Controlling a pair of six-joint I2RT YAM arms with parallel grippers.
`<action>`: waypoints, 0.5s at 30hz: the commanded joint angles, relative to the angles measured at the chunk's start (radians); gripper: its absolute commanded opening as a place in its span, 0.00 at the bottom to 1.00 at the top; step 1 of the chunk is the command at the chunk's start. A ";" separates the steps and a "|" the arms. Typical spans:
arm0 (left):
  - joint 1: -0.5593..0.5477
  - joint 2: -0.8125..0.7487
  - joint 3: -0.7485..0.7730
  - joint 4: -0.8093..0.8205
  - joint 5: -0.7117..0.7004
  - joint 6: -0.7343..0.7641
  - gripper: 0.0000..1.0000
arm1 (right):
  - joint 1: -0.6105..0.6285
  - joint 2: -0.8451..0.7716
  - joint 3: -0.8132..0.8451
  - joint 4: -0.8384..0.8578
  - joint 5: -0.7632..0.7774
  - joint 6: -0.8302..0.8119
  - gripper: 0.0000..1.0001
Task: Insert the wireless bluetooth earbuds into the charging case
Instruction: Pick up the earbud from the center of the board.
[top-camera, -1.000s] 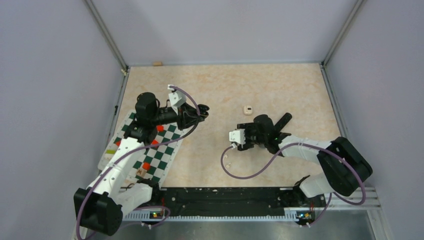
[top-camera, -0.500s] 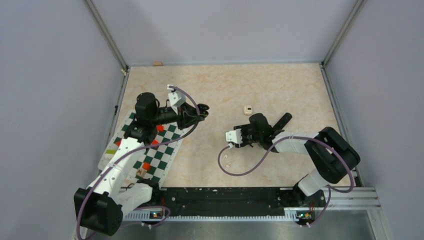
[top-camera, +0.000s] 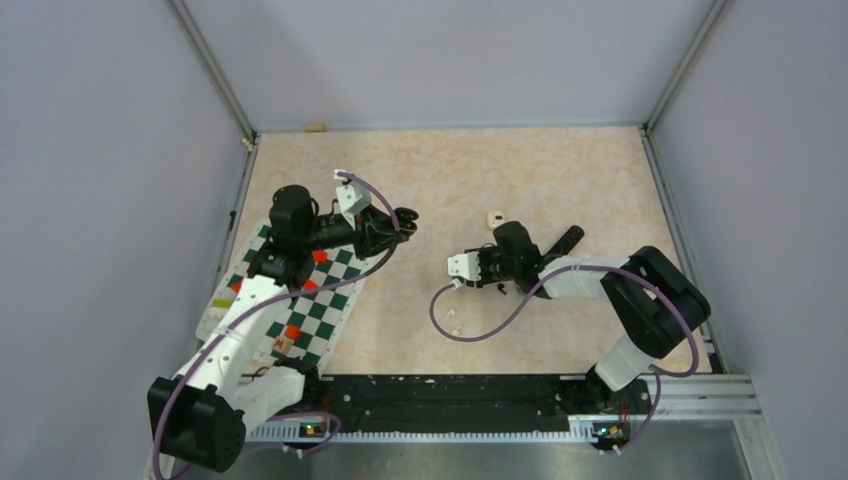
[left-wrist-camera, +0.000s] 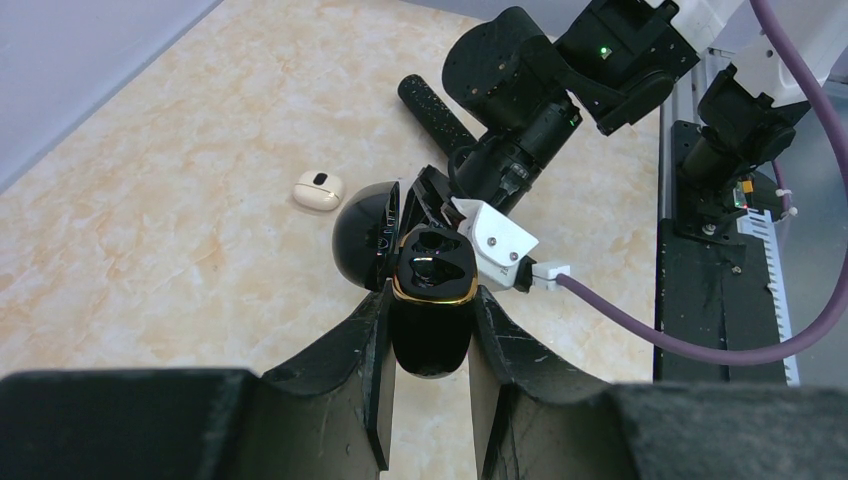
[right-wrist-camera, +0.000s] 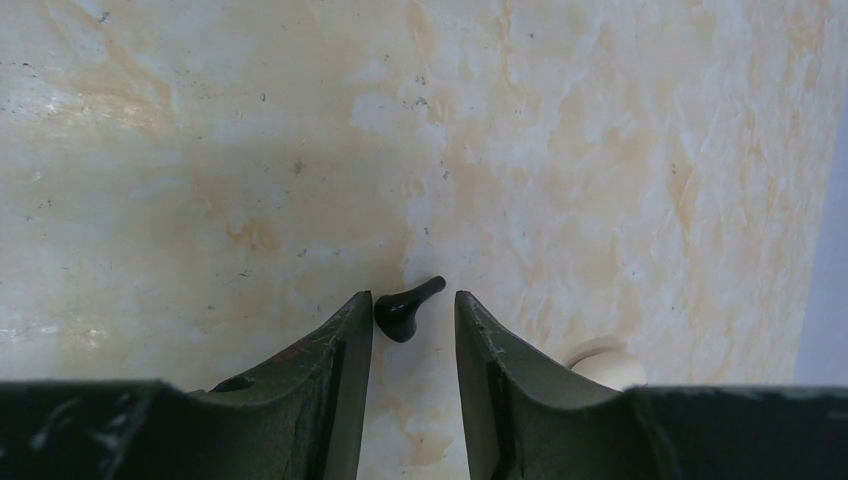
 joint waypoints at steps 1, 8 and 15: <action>0.005 -0.022 -0.001 0.044 0.025 -0.006 0.00 | -0.033 0.020 0.013 -0.033 0.011 0.045 0.36; 0.005 -0.024 0.002 0.044 0.028 -0.008 0.00 | -0.042 0.031 0.019 -0.072 0.000 0.047 0.30; 0.005 -0.024 0.003 0.043 0.027 -0.008 0.00 | -0.042 0.037 0.026 -0.083 -0.034 0.034 0.31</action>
